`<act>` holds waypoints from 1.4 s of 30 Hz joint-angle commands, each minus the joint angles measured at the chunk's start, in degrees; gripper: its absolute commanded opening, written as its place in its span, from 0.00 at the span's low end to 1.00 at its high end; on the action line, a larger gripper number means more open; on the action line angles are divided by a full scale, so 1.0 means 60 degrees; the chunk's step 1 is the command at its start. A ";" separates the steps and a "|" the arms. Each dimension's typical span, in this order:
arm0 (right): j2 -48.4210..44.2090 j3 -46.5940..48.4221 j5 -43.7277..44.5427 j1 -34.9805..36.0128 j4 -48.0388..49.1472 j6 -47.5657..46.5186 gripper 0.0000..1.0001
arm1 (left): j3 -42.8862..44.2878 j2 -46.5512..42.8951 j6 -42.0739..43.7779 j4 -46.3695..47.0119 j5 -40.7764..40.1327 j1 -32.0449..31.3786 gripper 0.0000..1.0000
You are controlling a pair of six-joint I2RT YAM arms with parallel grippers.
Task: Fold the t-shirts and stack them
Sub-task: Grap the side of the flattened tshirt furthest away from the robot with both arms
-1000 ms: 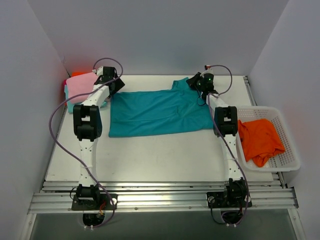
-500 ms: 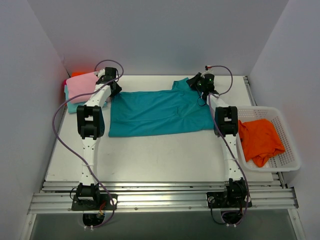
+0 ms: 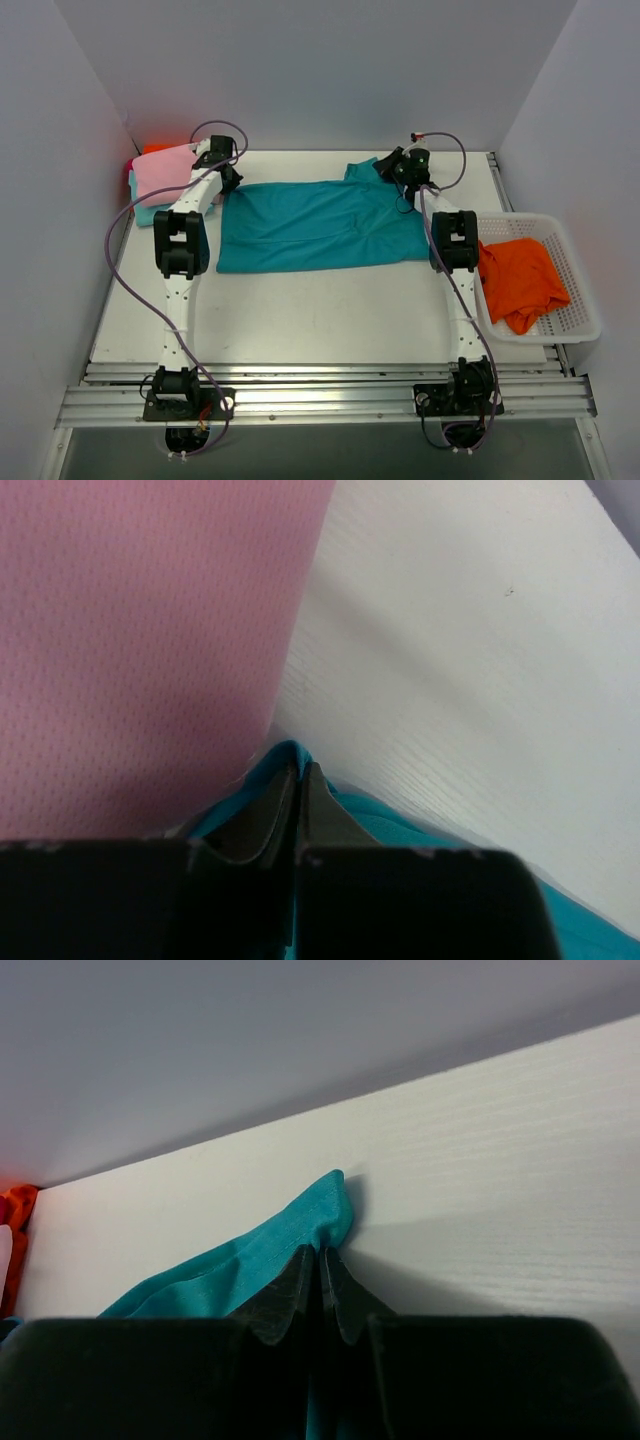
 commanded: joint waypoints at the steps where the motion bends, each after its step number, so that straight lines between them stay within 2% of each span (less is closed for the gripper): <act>1: -0.1122 -0.0588 -0.0200 -0.0043 -0.0296 -0.0075 0.00 | -0.0388 -0.0649 0.0282 0.0045 -0.0042 0.0055 0.02; 20: -0.3832 -0.1922 0.0196 -0.0028 -0.1028 -0.0705 0.00 | -0.3686 -0.3727 0.1015 0.2168 0.0881 0.0040 0.02; 27: -0.4946 -0.3225 0.0313 0.0075 -0.1044 -0.0954 0.00 | -0.4741 -0.4809 0.1161 0.2433 0.0911 0.0070 0.02; 42: -0.7685 -0.7032 0.0532 0.0279 -0.0414 -0.1292 0.00 | -0.7596 -0.6525 0.1205 0.3458 0.1072 0.0304 0.02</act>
